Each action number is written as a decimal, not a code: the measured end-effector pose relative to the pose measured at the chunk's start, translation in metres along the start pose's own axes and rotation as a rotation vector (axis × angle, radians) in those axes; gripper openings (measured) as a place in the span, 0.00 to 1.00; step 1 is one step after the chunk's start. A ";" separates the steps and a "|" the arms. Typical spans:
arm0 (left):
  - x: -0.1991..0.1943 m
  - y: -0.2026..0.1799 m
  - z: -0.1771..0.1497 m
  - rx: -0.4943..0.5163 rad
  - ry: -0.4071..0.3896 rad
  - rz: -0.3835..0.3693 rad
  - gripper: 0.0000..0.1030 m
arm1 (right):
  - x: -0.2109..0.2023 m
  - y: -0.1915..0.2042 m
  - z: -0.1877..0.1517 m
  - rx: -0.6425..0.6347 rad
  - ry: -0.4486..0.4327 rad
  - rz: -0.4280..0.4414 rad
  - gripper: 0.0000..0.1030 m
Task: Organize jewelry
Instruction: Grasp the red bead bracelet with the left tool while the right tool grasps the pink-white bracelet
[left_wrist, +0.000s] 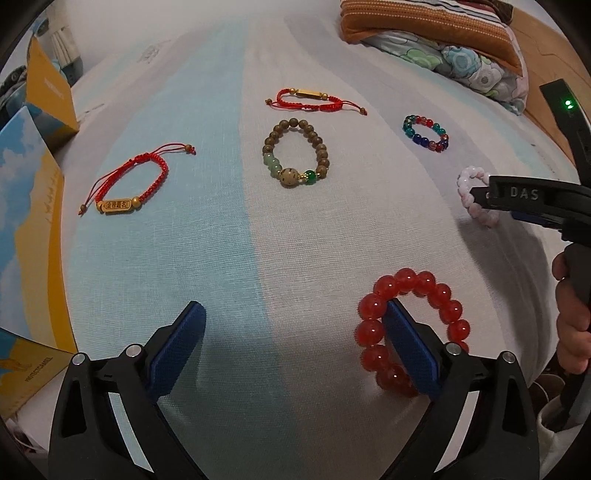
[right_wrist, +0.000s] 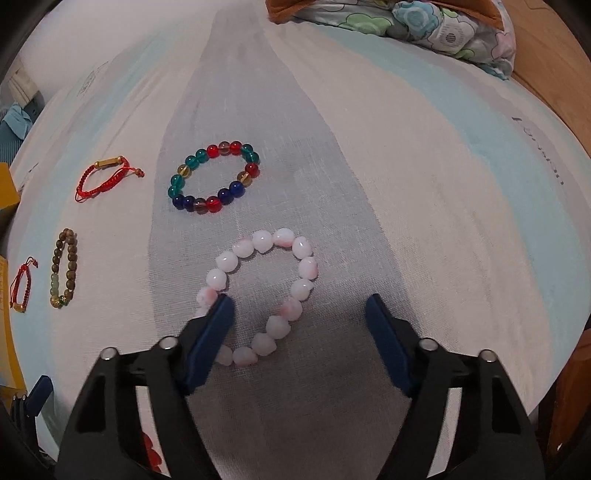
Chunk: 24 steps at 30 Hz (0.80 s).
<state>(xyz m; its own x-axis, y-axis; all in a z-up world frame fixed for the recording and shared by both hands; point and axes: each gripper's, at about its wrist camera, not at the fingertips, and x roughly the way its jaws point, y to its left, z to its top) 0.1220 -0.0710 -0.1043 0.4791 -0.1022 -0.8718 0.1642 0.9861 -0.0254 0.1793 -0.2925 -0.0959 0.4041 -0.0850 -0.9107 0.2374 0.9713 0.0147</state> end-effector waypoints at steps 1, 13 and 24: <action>-0.001 -0.001 0.000 0.002 0.001 0.000 0.89 | 0.000 0.000 -0.001 0.001 -0.001 -0.003 0.57; -0.004 -0.009 -0.002 0.034 0.013 -0.011 0.68 | -0.004 0.008 -0.009 0.004 -0.007 -0.031 0.18; -0.008 -0.009 -0.004 0.048 0.046 -0.044 0.24 | -0.006 0.006 -0.007 0.003 -0.015 -0.042 0.14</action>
<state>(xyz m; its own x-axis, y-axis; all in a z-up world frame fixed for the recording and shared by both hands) 0.1127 -0.0786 -0.0989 0.4308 -0.1384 -0.8917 0.2261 0.9732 -0.0418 0.1718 -0.2841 -0.0935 0.4068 -0.1290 -0.9044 0.2569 0.9662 -0.0223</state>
